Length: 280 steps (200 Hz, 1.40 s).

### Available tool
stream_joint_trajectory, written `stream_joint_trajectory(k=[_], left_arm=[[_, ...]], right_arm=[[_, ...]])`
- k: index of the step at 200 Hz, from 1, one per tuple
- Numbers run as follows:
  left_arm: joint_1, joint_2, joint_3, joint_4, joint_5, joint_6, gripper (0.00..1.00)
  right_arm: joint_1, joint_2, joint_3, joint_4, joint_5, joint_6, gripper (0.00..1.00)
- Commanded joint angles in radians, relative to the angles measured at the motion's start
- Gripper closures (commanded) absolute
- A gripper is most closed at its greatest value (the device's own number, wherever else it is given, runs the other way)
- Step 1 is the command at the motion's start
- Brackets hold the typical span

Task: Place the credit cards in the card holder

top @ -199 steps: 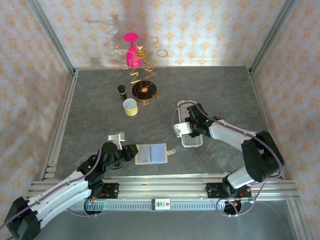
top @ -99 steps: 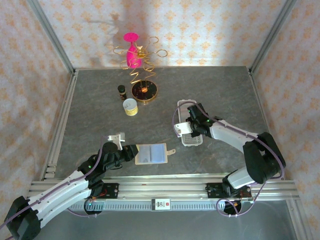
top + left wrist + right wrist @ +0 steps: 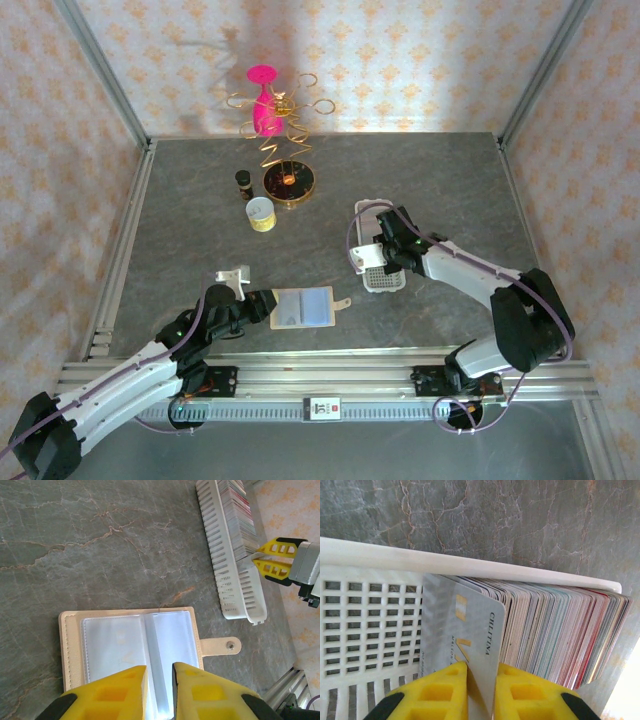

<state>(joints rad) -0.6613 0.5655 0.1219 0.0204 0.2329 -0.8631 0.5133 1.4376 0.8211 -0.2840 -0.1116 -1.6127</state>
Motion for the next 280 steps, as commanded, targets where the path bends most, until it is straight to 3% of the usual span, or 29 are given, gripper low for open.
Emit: stream_joint_trajectory(k=[1,75,136,172,209,255,280], left_arm=[[-0.006,-0.001,-0.010,0.024,0.017,0.001,0.79],[-0.006,0.003,-0.012,0.029,0.023,-0.007,0.79],[-0.006,-0.037,-0.011,0.012,0.020,-0.024,0.82],[-0.006,-0.044,0.011,-0.031,0.001,-0.024,0.79],[-0.006,-0.019,0.060,-0.116,-0.034,-0.003,0.67],[-0.009,0.084,0.125,-0.165,-0.023,0.005,0.62],[-0.030,0.130,0.136,-0.155,-0.044,-0.017,0.62]], right_arm=[[-0.009,-0.030,-0.006,0.017,0.031,0.019,0.85],[-0.007,-0.085,-0.018,-0.075,-0.047,0.110,0.87],[0.000,-0.186,-0.020,-0.185,-0.202,0.227,1.00],[0.023,-0.245,-0.014,-0.236,-0.221,0.315,1.00],[0.060,-0.331,0.044,-0.166,-0.284,0.661,1.00],[0.101,-0.398,0.018,0.146,-0.348,1.391,1.00],[0.105,-0.375,0.012,0.204,-0.367,1.738,1.00]])
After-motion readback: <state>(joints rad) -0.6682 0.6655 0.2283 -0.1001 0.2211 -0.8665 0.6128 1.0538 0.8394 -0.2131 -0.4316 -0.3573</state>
